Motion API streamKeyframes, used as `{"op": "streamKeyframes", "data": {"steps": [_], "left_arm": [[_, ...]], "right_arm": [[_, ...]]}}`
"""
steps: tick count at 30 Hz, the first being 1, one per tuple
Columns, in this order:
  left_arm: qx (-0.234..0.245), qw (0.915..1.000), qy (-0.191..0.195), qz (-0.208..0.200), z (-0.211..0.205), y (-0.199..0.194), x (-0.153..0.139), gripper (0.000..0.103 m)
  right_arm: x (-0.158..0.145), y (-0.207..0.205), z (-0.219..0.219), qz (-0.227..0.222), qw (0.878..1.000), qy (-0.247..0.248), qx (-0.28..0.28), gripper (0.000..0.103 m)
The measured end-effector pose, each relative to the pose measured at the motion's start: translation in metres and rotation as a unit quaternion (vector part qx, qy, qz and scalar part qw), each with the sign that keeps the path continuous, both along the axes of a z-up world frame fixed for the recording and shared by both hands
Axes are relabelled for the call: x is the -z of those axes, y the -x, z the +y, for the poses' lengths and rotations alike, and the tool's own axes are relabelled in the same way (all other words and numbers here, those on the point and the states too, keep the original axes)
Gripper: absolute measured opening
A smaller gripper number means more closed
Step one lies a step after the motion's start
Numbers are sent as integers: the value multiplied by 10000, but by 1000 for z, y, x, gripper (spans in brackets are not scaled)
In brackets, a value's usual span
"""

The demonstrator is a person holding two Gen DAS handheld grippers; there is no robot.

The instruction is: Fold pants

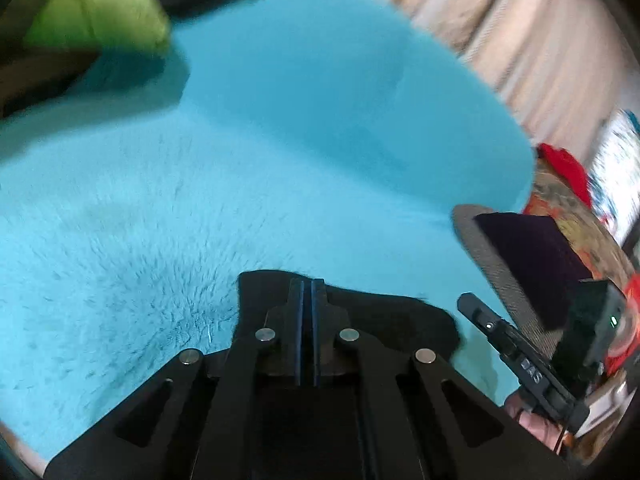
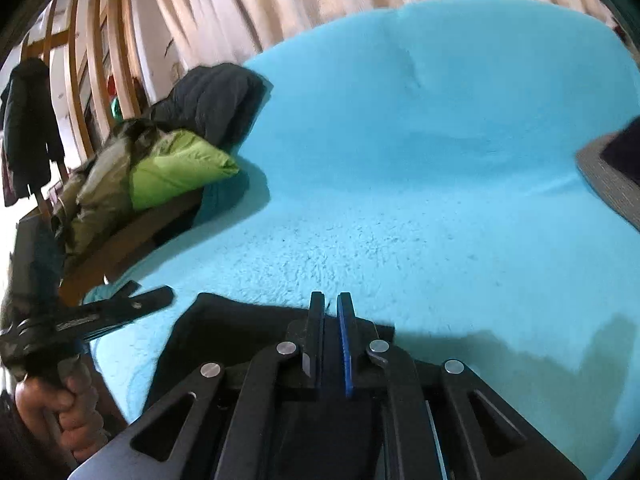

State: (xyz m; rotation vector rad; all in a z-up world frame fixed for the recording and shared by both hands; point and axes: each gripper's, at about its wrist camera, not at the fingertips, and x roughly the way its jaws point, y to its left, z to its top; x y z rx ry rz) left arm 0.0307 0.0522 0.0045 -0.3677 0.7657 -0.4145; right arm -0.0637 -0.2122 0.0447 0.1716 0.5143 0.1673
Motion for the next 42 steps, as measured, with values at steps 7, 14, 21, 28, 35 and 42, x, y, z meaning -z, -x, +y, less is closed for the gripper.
{"op": "streamKeyframes", "data": {"steps": [7,14,21,28,35,42], "left_arm": [[28,9973,-363,641,-19,-24,33,1],[158,9991,148,-369,-13,31,-8,1],[514,9980,-363,104,-52,44,32,1],[543,9980,-316,58,-60,43,32,1],[414,9988,-271,51,-49,51,32,1],[-198,9935,-607,-940,-30,79,-7,83]], "right_arm": [[53,-29,-11,1264,9916,-57,274,0],[1,27,21,-406,9981,363,-273,7],[45,31,52,581,9936,881,-392,4],[45,31,43,680,9962,385,-394,6],[39,21,27,953,9936,-288,-537,10],[9,70,43,-294,9968,711,-233,58]]}}
